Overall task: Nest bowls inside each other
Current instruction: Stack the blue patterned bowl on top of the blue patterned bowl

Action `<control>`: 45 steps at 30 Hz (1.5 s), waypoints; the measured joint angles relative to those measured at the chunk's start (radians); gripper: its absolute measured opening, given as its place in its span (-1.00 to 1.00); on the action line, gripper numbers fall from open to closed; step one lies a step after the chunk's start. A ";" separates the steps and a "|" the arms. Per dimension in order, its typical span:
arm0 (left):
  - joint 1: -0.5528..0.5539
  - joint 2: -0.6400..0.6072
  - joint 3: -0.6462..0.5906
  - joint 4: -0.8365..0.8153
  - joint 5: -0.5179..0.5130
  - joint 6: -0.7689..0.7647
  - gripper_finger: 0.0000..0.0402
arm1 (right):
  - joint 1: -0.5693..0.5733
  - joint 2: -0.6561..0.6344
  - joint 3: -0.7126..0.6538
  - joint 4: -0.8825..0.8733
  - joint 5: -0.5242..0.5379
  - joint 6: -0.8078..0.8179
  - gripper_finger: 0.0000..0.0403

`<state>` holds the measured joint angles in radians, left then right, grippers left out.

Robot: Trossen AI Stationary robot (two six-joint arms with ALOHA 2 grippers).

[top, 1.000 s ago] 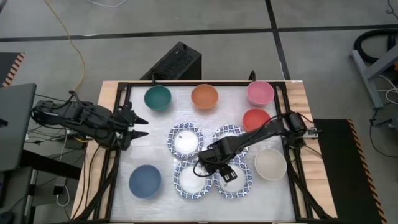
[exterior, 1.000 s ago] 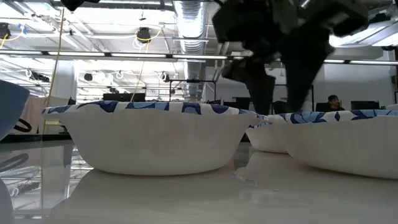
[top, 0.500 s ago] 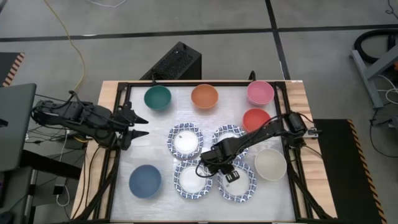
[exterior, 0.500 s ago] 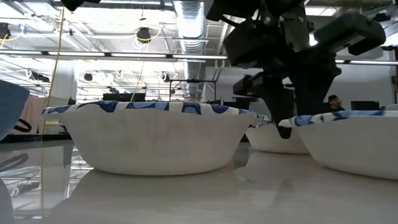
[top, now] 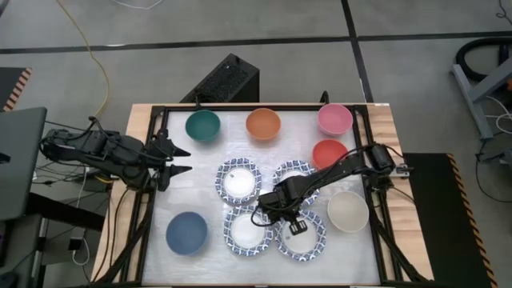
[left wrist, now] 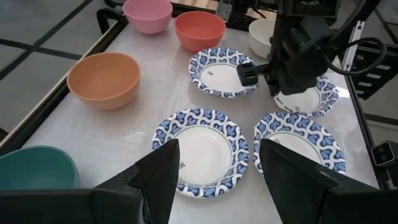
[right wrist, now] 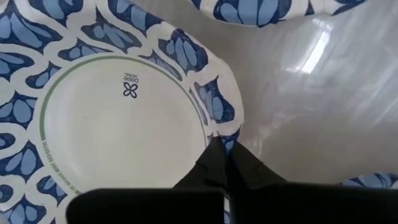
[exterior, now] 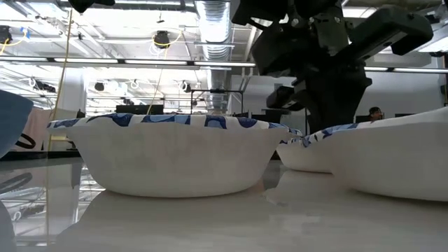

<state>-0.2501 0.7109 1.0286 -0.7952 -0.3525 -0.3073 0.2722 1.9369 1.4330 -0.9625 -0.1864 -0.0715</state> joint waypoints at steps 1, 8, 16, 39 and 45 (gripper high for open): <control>0.000 0.000 0.000 0.000 0.000 0.000 0.05 | 0.000 0.000 0.000 -0.003 0.000 0.005 -0.94; 0.000 0.000 0.000 0.000 0.000 0.000 0.05 | 0.001 0.000 0.022 -0.018 -0.026 0.045 -0.94; 0.000 0.000 0.000 0.000 0.000 0.000 0.06 | 0.002 0.000 0.103 -0.050 -0.029 0.064 -0.94; 0.000 0.000 0.000 -0.001 0.009 -0.001 0.06 | -0.106 -0.006 0.364 -0.076 -0.214 0.075 -0.94; 0.000 0.000 0.000 -0.001 0.007 -0.001 0.06 | -0.160 -0.004 0.371 0.050 -0.214 0.071 -0.94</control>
<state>-0.2501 0.7109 1.0286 -0.7959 -0.3450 -0.3080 0.1122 1.9332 1.8038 -0.9126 -0.4004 -0.0004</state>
